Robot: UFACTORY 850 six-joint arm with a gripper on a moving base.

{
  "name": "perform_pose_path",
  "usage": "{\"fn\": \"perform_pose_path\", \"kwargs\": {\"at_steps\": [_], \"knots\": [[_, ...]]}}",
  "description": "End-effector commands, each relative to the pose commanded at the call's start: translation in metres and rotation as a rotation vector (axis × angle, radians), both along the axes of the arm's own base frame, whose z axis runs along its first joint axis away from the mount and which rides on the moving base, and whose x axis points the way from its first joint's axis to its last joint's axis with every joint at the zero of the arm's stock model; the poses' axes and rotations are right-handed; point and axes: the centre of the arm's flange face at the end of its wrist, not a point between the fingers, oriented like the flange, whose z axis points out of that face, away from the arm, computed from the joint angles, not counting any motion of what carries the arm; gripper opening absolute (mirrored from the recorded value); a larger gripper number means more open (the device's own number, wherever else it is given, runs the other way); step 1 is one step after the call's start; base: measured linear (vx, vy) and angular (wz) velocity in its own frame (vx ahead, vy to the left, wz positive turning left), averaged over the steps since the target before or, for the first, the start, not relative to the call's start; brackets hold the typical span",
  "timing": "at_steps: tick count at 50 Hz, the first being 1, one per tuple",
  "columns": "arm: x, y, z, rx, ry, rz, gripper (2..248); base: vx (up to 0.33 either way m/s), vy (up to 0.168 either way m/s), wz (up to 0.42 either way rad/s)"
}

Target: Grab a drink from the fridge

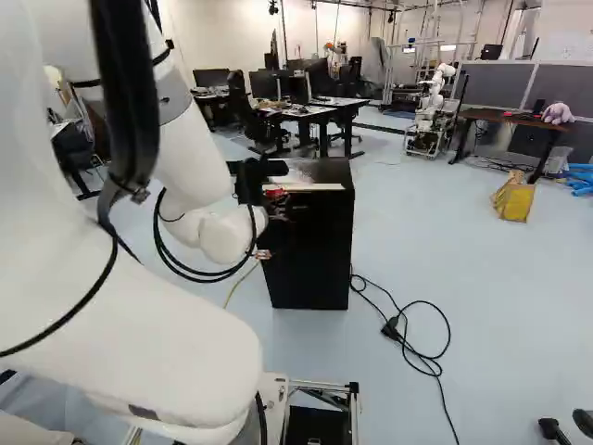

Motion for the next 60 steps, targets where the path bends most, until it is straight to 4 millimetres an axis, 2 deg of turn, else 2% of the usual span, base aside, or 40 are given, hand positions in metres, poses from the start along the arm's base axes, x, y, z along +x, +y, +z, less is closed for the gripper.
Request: {"fn": "perform_pose_path", "kwargs": {"at_steps": [26, 60], "knots": [[-0.029, 0.002, -0.01, -0.002, 0.025, 0.003, 98, 0.0, 0.0, 0.0], [-0.032, 0.002, -0.012, -0.003, 0.028, 0.003, 98, 0.0, 0.0, 0.0]]}}
